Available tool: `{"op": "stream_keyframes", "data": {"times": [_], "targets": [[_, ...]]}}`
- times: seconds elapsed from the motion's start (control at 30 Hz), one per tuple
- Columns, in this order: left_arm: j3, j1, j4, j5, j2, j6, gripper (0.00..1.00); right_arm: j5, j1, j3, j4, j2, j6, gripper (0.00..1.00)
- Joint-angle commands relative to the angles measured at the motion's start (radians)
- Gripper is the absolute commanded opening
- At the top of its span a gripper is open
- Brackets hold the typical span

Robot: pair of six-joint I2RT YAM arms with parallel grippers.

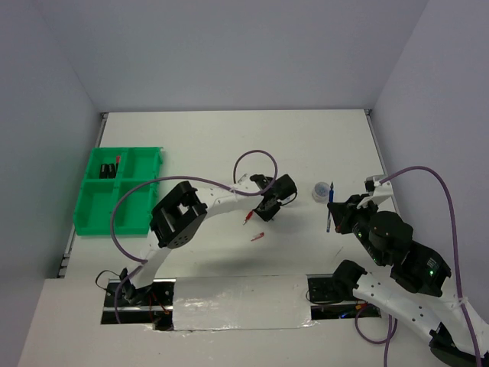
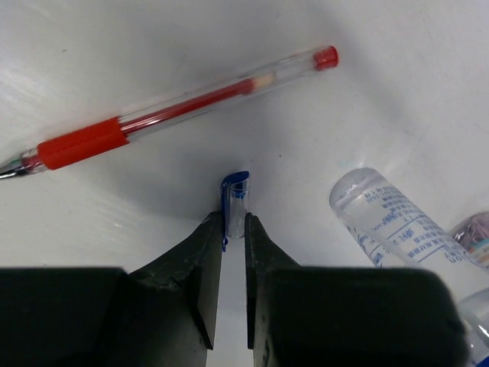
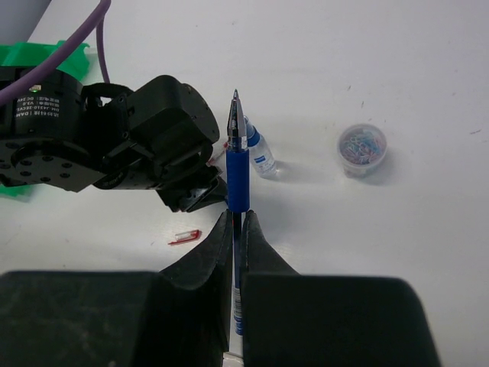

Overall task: Sort the stationery into containers
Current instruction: Close the pen cap on the pen.

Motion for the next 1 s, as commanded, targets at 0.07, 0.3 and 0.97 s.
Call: {"op": "stream_keyframes", "data": {"times": [0.07,0.3,0.97], "targets": [[-0.094,0.003,0.094,-0.03,0.045,0.195,0.0,0.0,-0.002,0.025,0.04,0.014,-0.002,0.0],[-0.139,-0.008,0.154,-0.142,-0.122,0.357,0.0,0.011,-0.004,0.031,0.023,0.045,0.026,0.0],[-0.318,0.032,0.096,-0.276,-0.485,0.932,0.0,-0.066,-0.004,-0.004,0.098,0.172,0.046,0.0]]}}
